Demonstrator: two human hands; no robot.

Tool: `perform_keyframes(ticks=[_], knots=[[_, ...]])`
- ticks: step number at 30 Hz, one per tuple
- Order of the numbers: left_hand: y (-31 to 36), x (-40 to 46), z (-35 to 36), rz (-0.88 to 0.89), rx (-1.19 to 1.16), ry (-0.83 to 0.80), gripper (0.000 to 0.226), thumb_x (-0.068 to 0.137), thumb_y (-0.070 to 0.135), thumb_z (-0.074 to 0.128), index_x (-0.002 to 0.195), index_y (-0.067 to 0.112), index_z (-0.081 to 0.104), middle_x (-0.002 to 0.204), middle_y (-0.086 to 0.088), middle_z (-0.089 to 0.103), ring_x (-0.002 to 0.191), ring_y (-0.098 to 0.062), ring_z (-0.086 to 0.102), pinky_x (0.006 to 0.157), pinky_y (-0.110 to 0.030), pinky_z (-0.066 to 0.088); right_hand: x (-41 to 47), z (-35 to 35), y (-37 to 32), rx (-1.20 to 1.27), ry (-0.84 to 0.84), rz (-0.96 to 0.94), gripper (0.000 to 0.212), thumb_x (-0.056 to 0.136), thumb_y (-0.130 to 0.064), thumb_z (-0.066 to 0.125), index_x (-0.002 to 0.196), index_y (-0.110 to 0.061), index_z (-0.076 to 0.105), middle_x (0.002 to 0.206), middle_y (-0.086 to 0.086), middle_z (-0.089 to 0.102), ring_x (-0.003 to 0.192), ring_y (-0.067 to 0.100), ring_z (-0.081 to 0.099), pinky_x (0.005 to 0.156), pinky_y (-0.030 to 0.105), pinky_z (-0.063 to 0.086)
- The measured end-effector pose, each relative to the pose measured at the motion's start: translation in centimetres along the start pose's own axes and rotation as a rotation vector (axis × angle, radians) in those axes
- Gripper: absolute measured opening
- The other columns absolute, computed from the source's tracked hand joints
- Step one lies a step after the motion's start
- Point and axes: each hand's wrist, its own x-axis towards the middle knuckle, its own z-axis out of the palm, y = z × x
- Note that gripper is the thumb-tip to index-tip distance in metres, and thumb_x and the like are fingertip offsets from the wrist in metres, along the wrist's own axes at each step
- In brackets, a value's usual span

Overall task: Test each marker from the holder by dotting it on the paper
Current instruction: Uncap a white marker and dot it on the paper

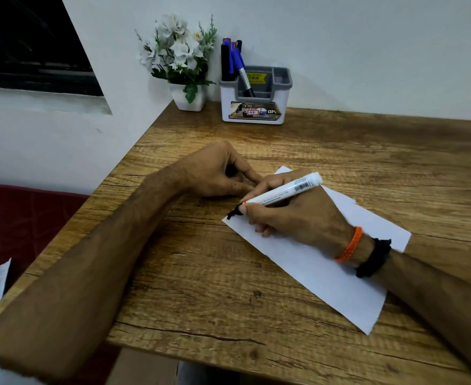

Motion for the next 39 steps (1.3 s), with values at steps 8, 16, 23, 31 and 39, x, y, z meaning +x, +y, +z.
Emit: perform_keyframes(ticks=[8,16,23,31,39], knots=[[0.0,-0.1,0.0,-0.003,0.015,0.021,0.024,0.082,0.02,0.073,0.105,0.026,0.074,0.065,-0.012,0.067,0.052,-0.012,0.047,0.055,-0.03,0.043,0.1,0.1,0.0,0.015,0.013,0.013,0.004,0.082,-0.006,0.077,0.083,-0.002,0.077,0.062,0.01,0.072,0.051,0.013,0.067,0.051,0.022,0.055],[0.1,-0.1,-0.1,-0.026,0.011,0.024,0.025,0.082,0.02,0.073,0.106,0.025,0.073,0.051,0.01,0.057,0.048,-0.003,0.044,0.051,-0.02,0.039,-0.1,0.1,-0.4,-0.014,-0.012,0.009,0.001,0.081,-0.003,0.076,0.08,-0.002,0.076,0.06,0.009,0.071,0.047,0.01,0.064,0.046,0.019,0.051],[-0.1,0.0,-0.1,-0.017,0.03,0.021,0.024,0.081,0.024,0.074,0.104,0.028,0.074,0.075,-0.015,0.071,0.062,-0.03,0.056,0.063,-0.042,0.052,-0.1,0.1,-0.4,0.007,-0.001,0.004,0.001,0.081,-0.001,0.075,0.08,-0.001,0.076,0.06,0.009,0.07,0.047,0.009,0.064,0.046,0.018,0.05],[-0.1,0.0,0.0,-0.024,0.02,0.029,0.024,0.082,0.019,0.074,0.106,0.025,0.074,0.064,-0.008,0.067,0.051,-0.01,0.049,0.053,-0.023,0.044,0.3,-0.1,0.0,0.076,0.048,0.049,0.005,0.082,-0.002,0.075,0.078,-0.005,0.074,0.057,0.001,0.069,0.046,0.006,0.062,0.044,0.016,0.048],[0.4,-0.4,-0.1,0.006,-0.051,0.112,0.033,0.085,0.004,0.067,0.108,0.027,0.07,0.068,-0.001,0.065,0.065,-0.014,0.058,0.071,-0.039,0.053,0.4,-1.3,-1.2,0.299,0.092,0.069,0.007,0.084,-0.003,0.071,0.09,-0.005,0.068,0.066,0.007,0.067,0.051,0.012,0.06,0.048,0.02,0.048]])
